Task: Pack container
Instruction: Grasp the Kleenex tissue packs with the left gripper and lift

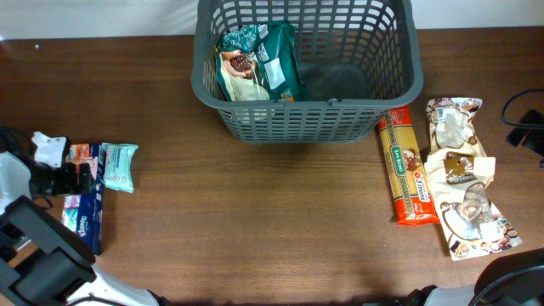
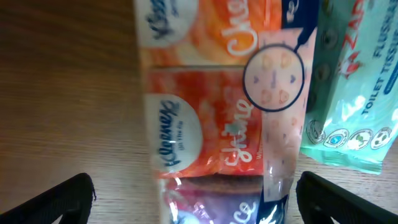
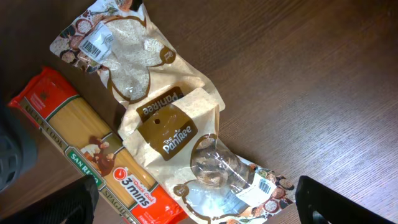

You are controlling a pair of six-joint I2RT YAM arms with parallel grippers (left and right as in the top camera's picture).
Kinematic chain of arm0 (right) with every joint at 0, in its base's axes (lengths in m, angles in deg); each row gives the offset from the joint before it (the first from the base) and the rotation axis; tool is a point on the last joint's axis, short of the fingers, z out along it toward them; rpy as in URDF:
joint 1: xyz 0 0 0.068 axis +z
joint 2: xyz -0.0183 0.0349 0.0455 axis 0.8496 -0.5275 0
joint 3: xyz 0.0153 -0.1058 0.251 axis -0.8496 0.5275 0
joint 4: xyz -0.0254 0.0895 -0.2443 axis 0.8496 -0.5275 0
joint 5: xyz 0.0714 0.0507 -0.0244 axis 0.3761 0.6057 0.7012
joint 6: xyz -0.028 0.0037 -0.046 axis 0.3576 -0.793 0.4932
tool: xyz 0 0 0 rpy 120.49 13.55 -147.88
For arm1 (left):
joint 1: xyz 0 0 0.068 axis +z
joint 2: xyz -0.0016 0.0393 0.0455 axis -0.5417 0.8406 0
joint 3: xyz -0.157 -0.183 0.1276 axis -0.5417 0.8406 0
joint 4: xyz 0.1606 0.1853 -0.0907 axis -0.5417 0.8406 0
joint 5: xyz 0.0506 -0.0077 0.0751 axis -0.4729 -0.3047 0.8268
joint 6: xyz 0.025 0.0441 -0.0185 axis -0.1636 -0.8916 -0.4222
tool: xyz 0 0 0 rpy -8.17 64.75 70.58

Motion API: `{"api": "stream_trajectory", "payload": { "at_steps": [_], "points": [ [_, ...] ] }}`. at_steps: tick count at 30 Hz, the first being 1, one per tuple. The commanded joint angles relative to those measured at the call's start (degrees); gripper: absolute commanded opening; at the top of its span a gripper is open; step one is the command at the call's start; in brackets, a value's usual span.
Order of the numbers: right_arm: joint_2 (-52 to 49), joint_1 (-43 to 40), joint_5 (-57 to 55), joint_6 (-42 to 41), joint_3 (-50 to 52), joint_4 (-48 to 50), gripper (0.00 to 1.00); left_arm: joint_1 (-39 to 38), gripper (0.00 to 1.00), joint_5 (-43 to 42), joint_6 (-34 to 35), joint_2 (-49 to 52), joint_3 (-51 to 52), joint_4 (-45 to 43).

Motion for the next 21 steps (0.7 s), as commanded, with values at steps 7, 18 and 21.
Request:
{"api": "stream_trajectory", "payload": {
  "at_steps": [7,18,21],
  "points": [
    [-0.02,0.04,-0.92,0.31,-0.02,0.31,0.99,-0.24,1.00,-2.08,0.63,3.87,2.49,-0.85],
    [-0.02,0.04,-0.92,0.31,-0.02,0.17,0.99,-0.35,0.26,-2.16,2.91,3.85,3.98,-5.11],
    [-0.02,0.04,-0.94,0.31,-0.02,0.17,0.99,-1.07,0.08,-2.25,3.76,3.52,0.83,-4.85]
  ]
}}
